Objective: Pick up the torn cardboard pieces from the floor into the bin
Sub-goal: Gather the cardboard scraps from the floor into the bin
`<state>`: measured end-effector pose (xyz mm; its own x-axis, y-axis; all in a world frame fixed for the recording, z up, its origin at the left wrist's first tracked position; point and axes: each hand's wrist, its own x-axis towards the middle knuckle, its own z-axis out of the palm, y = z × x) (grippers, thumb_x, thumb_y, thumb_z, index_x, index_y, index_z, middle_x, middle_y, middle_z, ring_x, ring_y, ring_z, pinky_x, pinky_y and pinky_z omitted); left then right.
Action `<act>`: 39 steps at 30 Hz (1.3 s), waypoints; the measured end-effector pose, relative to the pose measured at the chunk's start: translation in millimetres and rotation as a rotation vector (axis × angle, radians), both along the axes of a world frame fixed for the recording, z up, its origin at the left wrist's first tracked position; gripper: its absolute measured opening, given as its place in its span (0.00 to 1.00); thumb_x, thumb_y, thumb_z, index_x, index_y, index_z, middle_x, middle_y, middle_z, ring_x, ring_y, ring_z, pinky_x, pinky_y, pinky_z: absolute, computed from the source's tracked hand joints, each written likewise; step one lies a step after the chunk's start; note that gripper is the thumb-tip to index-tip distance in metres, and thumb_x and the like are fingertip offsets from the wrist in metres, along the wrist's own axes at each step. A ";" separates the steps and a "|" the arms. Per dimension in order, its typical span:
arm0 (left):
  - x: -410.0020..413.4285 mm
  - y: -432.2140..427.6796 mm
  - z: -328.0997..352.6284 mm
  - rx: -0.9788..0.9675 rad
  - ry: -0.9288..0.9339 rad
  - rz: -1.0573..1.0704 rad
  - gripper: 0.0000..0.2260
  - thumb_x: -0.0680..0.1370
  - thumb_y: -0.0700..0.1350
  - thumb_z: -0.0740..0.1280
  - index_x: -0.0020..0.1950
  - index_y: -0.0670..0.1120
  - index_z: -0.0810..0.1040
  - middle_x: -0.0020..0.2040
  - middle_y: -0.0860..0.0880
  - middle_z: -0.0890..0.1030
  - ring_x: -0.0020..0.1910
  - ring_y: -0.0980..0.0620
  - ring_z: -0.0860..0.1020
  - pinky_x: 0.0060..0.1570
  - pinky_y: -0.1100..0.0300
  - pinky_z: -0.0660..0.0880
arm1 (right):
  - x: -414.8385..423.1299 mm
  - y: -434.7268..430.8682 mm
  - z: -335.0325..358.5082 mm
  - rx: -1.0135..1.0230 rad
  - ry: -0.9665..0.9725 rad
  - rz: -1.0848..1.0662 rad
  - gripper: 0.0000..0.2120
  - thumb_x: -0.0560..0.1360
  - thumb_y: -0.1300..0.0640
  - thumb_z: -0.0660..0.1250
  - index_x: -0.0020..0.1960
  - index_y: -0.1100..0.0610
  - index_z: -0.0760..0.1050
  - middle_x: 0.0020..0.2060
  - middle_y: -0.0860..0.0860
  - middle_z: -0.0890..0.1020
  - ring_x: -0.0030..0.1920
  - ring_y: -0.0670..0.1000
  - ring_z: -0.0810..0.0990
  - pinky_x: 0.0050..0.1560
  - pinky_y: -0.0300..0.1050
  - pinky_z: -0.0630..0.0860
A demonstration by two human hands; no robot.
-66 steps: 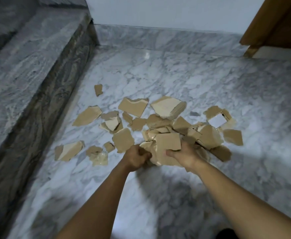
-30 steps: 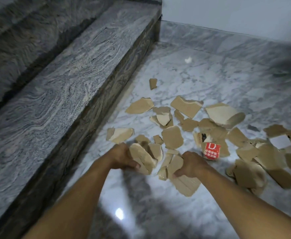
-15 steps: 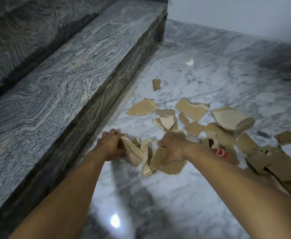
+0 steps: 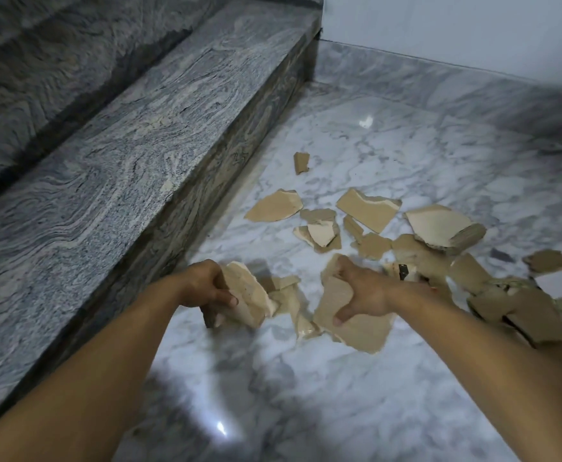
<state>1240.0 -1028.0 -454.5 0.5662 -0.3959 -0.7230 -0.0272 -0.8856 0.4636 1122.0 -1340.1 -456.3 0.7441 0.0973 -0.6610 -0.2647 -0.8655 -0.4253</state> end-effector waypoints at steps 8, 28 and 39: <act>-30.5 -74.1 -2.3 0.185 -0.209 -0.450 0.33 0.69 0.57 0.75 0.72 0.51 0.71 0.76 0.50 0.58 0.70 0.44 0.65 0.66 0.47 0.70 | -1.0 -62.9 39.2 -0.137 0.065 -0.214 0.54 0.58 0.30 0.78 0.75 0.55 0.65 0.66 0.51 0.74 0.66 0.55 0.72 0.64 0.51 0.74; -50.4 -77.5 -32.9 -0.066 -0.249 -0.175 0.25 0.72 0.43 0.74 0.68 0.50 0.72 0.56 0.51 0.76 0.56 0.50 0.76 0.50 0.63 0.69 | 0.1 -13.5 -26.7 -0.020 -0.182 -0.348 0.37 0.64 0.50 0.83 0.63 0.53 0.63 0.66 0.55 0.65 0.64 0.60 0.71 0.62 0.54 0.73; -24.3 -24.7 26.5 0.030 -0.100 -0.123 0.10 0.65 0.49 0.81 0.42 0.50 0.85 0.36 0.52 0.85 0.36 0.54 0.83 0.31 0.62 0.76 | -20.8 -29.5 43.7 0.020 0.090 -0.088 0.32 0.59 0.41 0.83 0.56 0.53 0.76 0.50 0.45 0.82 0.50 0.48 0.81 0.47 0.43 0.77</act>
